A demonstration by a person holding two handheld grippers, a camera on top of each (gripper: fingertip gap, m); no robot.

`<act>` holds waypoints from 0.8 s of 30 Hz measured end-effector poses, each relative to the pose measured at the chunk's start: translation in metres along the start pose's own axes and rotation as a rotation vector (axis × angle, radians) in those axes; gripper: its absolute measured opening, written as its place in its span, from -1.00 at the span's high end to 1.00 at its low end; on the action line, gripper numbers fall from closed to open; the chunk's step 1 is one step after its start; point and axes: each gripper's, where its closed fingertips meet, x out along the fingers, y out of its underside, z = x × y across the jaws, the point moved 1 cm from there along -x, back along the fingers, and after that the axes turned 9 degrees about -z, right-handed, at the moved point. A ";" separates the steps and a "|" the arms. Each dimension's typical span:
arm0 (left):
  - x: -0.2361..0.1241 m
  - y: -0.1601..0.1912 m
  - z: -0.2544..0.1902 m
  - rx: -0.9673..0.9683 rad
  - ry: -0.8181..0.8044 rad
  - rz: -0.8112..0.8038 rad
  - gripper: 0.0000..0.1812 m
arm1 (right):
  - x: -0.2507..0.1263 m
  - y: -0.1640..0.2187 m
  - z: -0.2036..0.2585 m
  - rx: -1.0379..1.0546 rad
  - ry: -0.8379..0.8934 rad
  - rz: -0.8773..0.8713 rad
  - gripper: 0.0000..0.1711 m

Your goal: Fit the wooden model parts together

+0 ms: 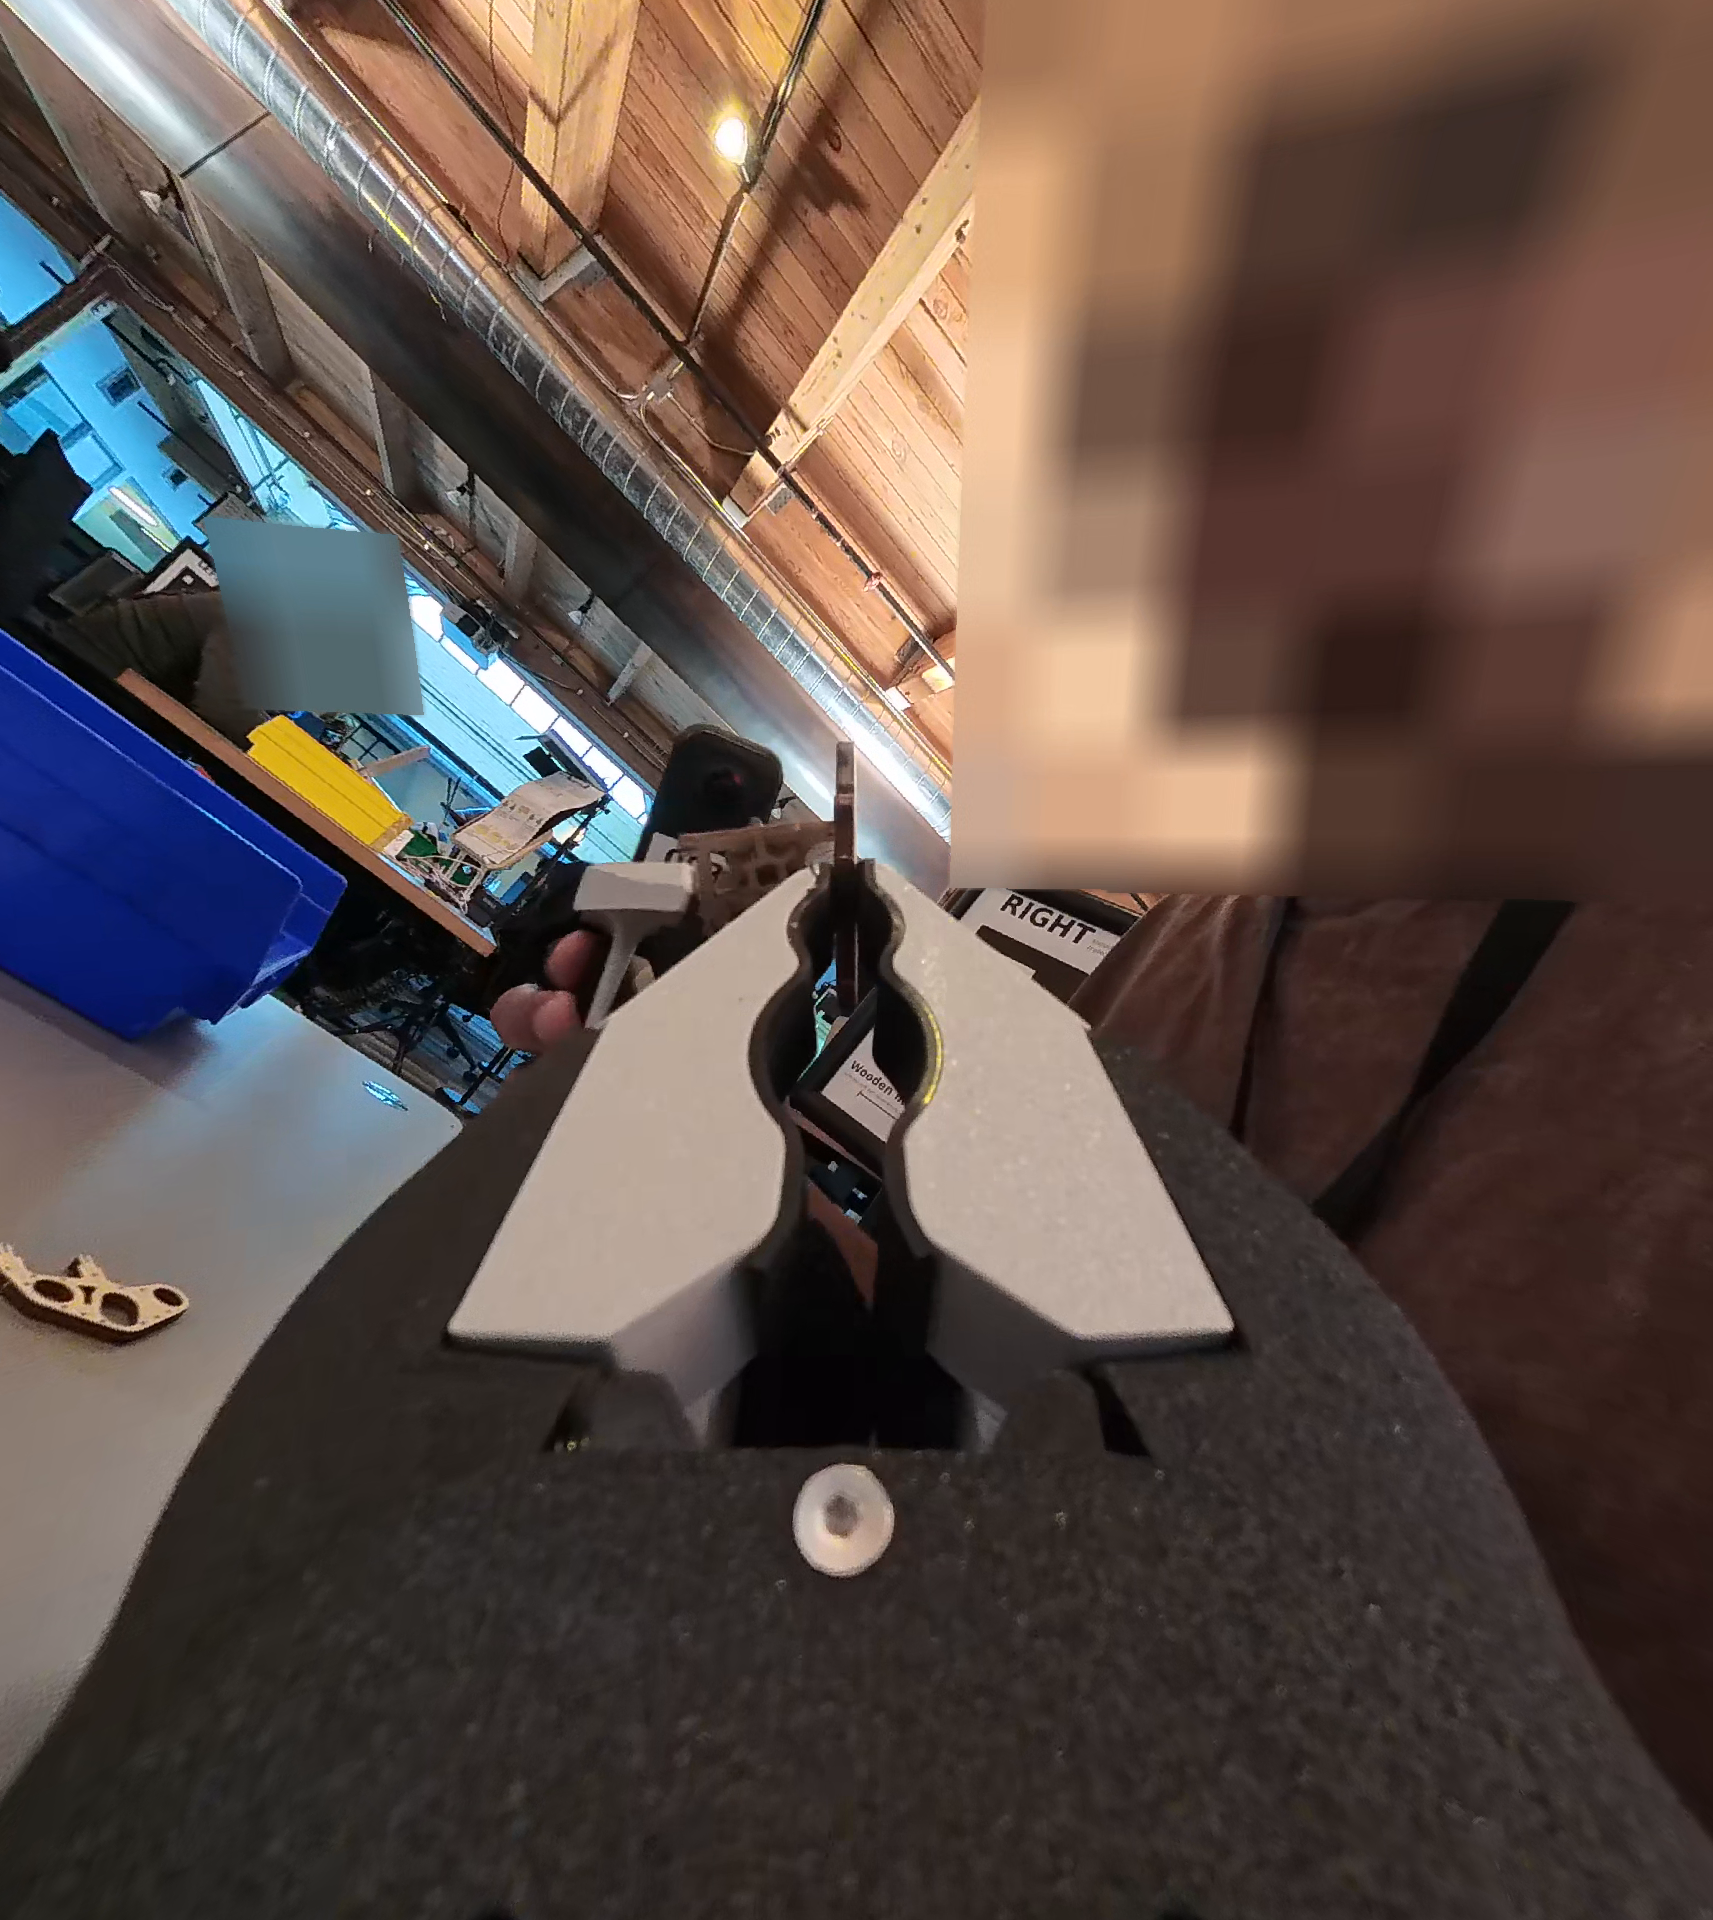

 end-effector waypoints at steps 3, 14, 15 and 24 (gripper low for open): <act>0.000 0.001 0.001 0.004 -0.003 0.002 0.99 | -0.001 0.000 0.000 0.017 0.000 0.004 0.78; 0.000 0.004 0.004 -0.007 -0.013 0.013 1.00 | -0.003 0.003 0.000 0.061 -0.001 0.050 0.78; 0.000 0.005 0.004 -0.009 -0.012 0.013 1.00 | -0.003 0.003 0.000 0.061 -0.001 0.049 0.78; 0.002 0.008 0.006 -0.080 0.005 -0.023 0.99 | -0.004 0.001 0.001 0.066 -0.007 0.052 0.76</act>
